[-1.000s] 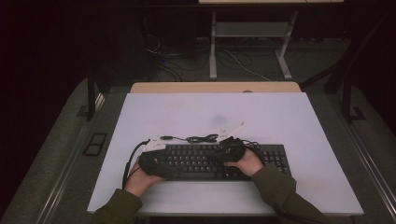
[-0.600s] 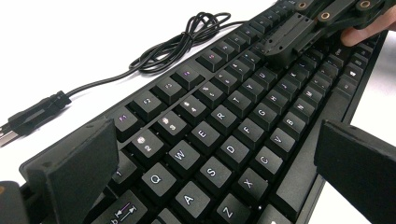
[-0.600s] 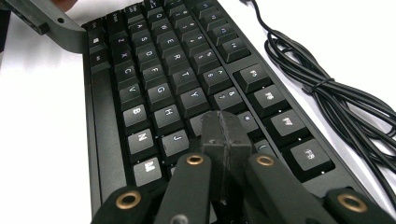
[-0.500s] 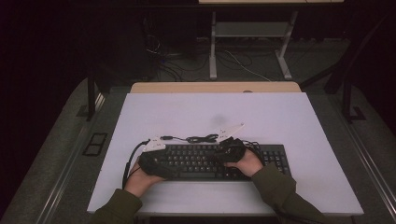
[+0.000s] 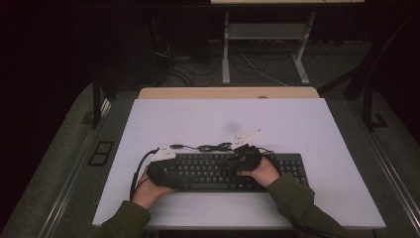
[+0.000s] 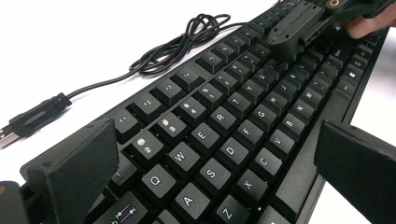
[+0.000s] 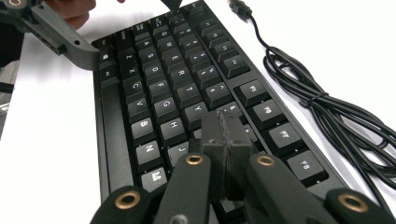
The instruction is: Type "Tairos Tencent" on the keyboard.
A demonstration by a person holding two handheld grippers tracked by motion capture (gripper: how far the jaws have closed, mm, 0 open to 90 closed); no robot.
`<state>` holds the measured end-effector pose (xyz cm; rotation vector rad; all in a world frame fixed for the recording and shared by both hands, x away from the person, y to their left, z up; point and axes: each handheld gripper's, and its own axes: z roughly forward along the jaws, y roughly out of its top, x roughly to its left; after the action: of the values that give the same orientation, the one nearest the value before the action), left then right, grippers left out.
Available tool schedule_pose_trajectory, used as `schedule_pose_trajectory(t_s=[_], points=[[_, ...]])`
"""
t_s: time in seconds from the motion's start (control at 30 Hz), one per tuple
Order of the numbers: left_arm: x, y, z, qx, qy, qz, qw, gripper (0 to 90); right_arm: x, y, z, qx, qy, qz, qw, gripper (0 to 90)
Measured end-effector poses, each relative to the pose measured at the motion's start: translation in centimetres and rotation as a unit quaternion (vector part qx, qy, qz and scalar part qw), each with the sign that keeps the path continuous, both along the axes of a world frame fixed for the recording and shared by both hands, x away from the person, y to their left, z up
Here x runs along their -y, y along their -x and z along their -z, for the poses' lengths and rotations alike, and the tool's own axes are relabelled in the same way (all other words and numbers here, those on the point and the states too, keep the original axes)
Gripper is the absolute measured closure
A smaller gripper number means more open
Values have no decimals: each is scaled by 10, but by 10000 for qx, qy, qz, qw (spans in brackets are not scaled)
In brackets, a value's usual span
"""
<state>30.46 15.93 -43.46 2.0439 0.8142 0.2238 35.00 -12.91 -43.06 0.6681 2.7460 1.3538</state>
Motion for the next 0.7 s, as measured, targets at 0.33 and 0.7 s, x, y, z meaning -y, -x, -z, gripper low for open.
schedule_pose_trajectory(t_s=[0.33,0.7], points=[[3,-1,0,-7,27,2,10000,0,7,-4,-3,-92,-301,143,9994,620],[5,-4,-4,11,59,-32,10000,32,11,-8,-1,-24,-496,430,9978,312]])
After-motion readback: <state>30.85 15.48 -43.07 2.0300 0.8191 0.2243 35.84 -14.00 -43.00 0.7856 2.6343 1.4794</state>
